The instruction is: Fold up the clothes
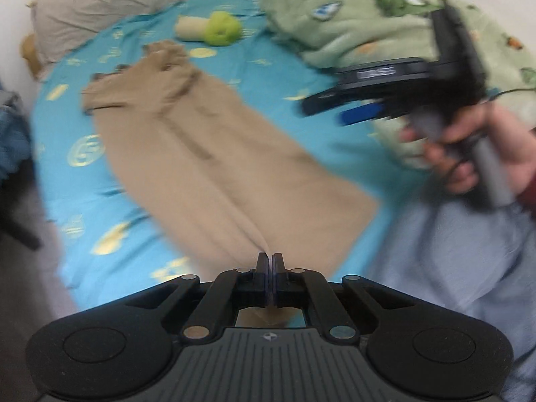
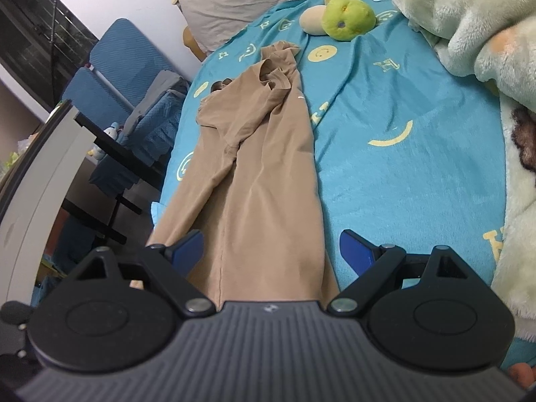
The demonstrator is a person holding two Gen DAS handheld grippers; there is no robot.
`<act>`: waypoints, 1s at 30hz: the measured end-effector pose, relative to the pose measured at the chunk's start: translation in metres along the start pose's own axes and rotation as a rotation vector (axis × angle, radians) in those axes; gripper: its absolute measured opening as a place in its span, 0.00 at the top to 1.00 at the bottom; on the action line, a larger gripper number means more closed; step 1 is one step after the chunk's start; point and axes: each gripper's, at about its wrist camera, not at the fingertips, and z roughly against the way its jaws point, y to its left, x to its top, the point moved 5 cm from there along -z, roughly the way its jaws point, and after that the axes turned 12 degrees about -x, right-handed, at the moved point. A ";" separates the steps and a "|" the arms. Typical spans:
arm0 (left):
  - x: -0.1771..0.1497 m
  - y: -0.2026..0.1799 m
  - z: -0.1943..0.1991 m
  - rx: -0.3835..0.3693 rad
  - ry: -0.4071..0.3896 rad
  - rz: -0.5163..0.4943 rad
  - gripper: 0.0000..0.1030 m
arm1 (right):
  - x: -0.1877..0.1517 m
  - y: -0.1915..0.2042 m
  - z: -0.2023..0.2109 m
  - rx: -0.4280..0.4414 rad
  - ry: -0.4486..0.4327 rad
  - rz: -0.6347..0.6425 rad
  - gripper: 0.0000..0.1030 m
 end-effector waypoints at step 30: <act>-0.039 0.098 -0.077 -0.022 -0.031 0.624 0.25 | -0.040 0.003 -0.057 -0.027 0.404 0.023 0.12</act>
